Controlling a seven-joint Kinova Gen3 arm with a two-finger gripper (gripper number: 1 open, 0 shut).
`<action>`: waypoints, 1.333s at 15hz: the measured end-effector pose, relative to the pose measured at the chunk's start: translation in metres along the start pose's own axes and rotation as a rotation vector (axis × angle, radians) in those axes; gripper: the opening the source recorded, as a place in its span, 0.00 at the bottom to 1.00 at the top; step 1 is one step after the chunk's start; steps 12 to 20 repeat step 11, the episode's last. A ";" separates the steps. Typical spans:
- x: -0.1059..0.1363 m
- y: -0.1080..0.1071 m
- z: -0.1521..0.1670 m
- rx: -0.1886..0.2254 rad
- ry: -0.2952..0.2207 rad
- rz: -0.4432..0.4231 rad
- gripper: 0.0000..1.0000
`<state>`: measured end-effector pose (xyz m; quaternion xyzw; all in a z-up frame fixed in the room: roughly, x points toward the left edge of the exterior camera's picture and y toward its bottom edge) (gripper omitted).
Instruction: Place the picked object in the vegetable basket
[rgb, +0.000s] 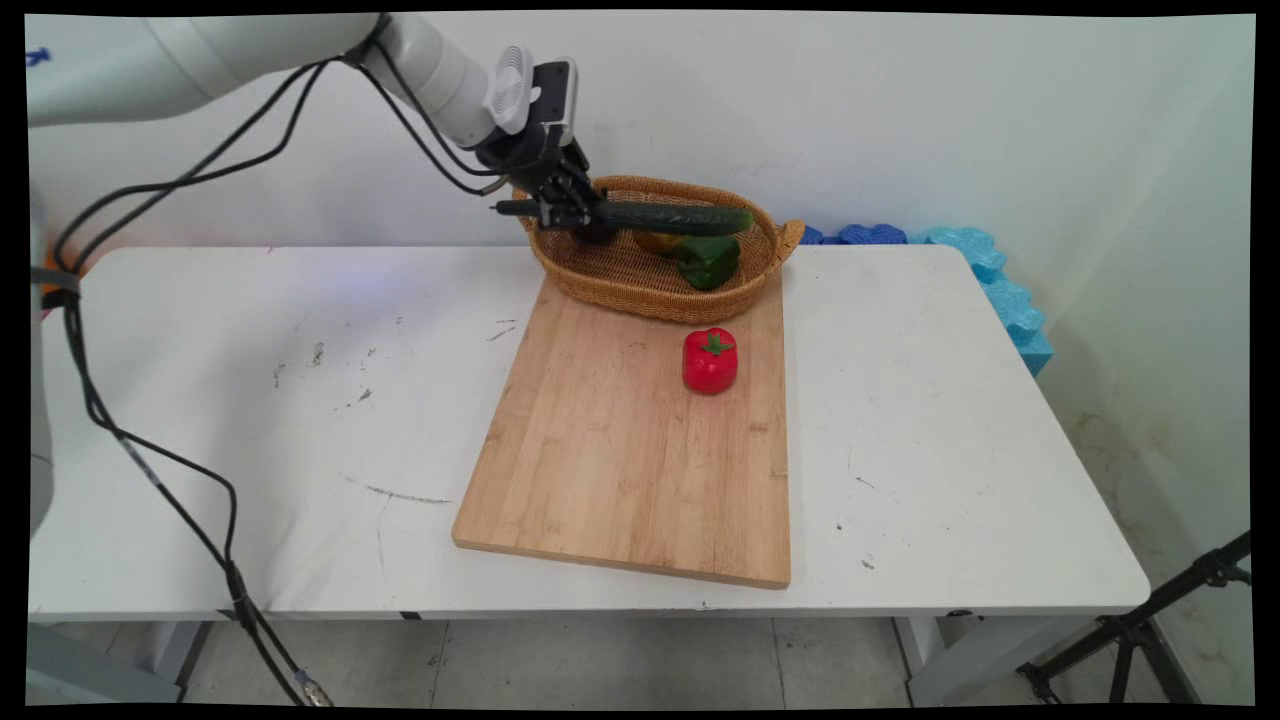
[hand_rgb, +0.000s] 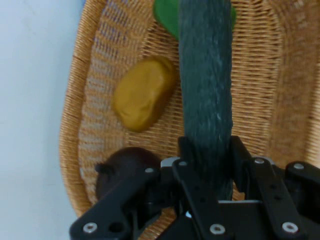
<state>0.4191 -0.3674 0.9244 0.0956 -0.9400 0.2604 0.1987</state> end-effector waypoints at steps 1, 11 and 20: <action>0.000 -0.005 0.007 0.002 0.002 0.012 0.00; 0.003 -0.015 0.045 -0.003 0.027 0.082 1.00; 0.003 -0.015 0.045 -0.003 0.027 0.082 1.00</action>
